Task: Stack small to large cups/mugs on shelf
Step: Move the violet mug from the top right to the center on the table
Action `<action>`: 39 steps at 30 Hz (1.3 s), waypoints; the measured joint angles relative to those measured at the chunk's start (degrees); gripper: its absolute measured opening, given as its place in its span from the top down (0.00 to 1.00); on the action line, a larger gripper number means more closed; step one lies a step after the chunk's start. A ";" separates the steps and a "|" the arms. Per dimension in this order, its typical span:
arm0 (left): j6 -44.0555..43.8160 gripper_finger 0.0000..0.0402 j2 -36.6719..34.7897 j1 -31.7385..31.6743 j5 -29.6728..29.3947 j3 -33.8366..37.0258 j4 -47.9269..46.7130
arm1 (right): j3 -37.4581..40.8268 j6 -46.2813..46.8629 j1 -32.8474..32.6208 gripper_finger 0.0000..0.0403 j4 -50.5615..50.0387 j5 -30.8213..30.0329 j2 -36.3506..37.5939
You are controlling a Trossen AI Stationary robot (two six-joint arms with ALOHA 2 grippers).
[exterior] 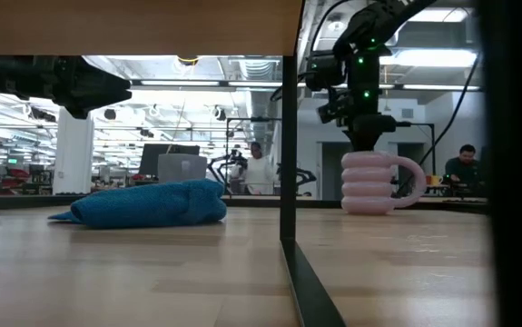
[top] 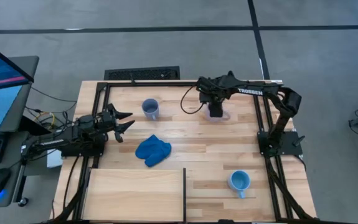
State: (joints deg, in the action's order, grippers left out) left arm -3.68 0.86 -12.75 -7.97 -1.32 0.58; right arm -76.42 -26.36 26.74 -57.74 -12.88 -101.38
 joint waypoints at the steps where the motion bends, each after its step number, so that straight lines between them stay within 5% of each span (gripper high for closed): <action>1: -0.02 0.55 0.00 0.00 0.00 0.00 0.00 | -0.01 3.11 0.00 0.95 -0.38 -0.11 0.00; 7: 0.00 0.55 0.00 0.00 0.00 0.00 0.00 | -0.07 26.27 -0.18 0.94 -4.92 0.09 0.02; 11: -0.02 0.55 -0.02 0.02 0.00 0.00 0.00 | -0.07 33.68 -0.99 0.94 -7.40 1.03 0.02; 39: -0.61 0.55 -0.02 0.01 0.01 0.00 0.00 | 0.04 34.40 -2.34 0.94 -7.67 3.73 -0.09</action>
State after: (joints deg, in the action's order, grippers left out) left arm -4.29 0.85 -12.74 -7.96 -1.32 0.58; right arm -76.38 8.05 24.40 -65.41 -9.15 -101.47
